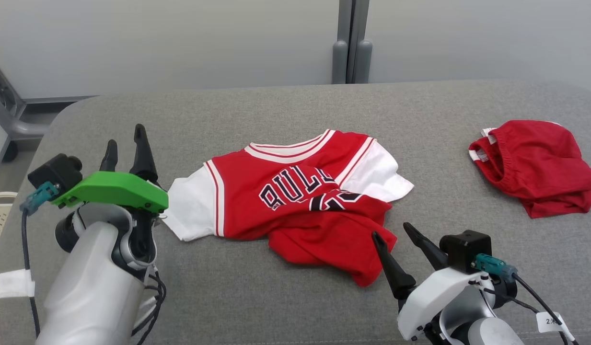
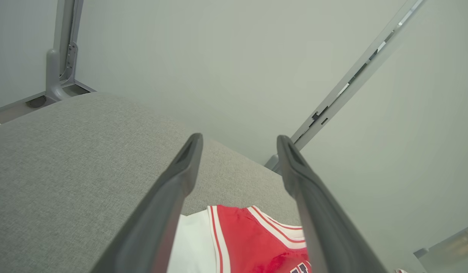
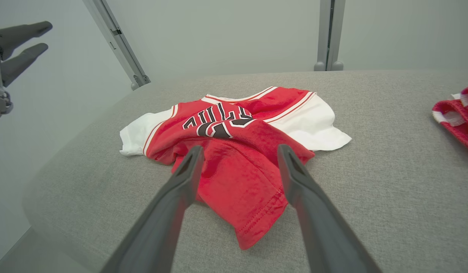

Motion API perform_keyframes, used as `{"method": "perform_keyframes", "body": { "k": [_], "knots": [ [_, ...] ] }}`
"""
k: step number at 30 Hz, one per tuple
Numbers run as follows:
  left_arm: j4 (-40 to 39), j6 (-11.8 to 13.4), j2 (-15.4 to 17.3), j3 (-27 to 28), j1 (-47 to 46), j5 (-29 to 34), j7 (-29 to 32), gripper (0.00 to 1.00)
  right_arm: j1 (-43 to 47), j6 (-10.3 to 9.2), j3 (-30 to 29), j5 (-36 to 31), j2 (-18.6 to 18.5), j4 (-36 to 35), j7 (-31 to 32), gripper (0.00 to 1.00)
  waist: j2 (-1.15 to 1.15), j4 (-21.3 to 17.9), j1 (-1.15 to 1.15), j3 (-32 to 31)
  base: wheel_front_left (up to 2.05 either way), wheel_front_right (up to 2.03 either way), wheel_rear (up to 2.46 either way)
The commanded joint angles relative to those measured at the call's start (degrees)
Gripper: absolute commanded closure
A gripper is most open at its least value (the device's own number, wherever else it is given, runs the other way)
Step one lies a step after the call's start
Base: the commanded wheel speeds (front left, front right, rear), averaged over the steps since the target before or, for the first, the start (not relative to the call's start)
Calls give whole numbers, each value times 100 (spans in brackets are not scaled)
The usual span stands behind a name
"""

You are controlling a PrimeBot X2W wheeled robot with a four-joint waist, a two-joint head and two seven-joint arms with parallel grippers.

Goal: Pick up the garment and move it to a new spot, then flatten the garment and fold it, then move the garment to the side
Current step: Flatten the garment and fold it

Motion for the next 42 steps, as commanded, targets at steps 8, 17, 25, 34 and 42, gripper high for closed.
{"method": "perform_keyframes", "body": {
  "k": [8,17,25,34,42],
  "knots": [
    [-1770,-161,-276,779,1483,540,-24,0,72,0,29,-33,-10,-32,32,0,0,66,0,-16,0,0,0],
    [-2738,-919,-692,1283,2774,784,-17,0,73,0,49,-50,-10,-27,35,0,0,170,0,-13,0,0,0],
    [-2936,-1114,-516,962,3317,1097,-17,0,108,0,21,-38,-11,16,37,0,0,295,0,25,0,0,0],
    [-3229,-701,-290,673,3577,1701,61,0,183,0,-244,-149,-10,314,310,0,0,519,0,88,0,0,0],
    [-3311,-643,-208,550,3575,1813,189,0,188,0,-595,-195,-14,758,551,0,0,676,0,135,0,0,0]
  ]
}}
